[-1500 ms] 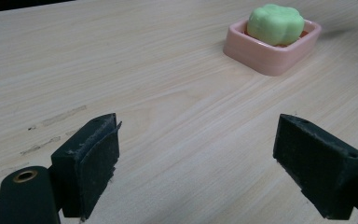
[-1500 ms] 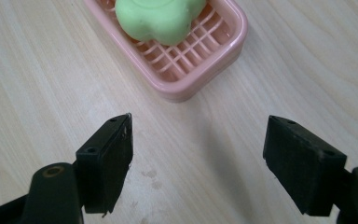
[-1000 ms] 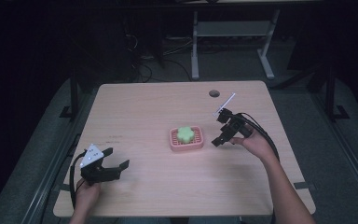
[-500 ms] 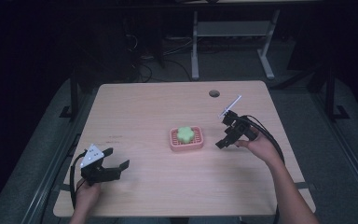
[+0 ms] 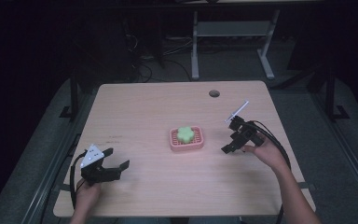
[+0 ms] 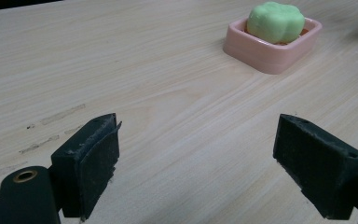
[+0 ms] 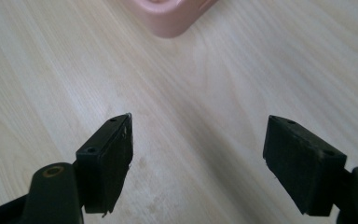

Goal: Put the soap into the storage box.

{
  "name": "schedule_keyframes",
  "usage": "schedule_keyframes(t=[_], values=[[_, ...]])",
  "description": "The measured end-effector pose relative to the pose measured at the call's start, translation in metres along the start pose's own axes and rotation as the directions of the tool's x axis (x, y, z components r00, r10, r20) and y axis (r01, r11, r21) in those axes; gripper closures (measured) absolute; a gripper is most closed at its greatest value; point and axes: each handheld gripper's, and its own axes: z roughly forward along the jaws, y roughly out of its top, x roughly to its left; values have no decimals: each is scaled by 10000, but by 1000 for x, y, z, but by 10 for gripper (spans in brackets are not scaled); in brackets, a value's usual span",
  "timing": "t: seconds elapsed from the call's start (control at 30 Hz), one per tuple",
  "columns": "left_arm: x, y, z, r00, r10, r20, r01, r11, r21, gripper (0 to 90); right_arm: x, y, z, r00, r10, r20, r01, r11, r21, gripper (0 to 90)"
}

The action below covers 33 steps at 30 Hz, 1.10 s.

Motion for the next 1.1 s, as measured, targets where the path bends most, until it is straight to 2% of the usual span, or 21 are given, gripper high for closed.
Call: schedule_keyframes(t=[0.6,1.1], values=[[-1,0,1,10000,50,11,-50,10000,67,141,-1,-27,-5,9999,111,24,-111,9995,-298,240],[-2,0,1,10000,90,3,-90,9999,109,141,-1,-52,-5,9992,410,25,-409,9981,-458,241]])
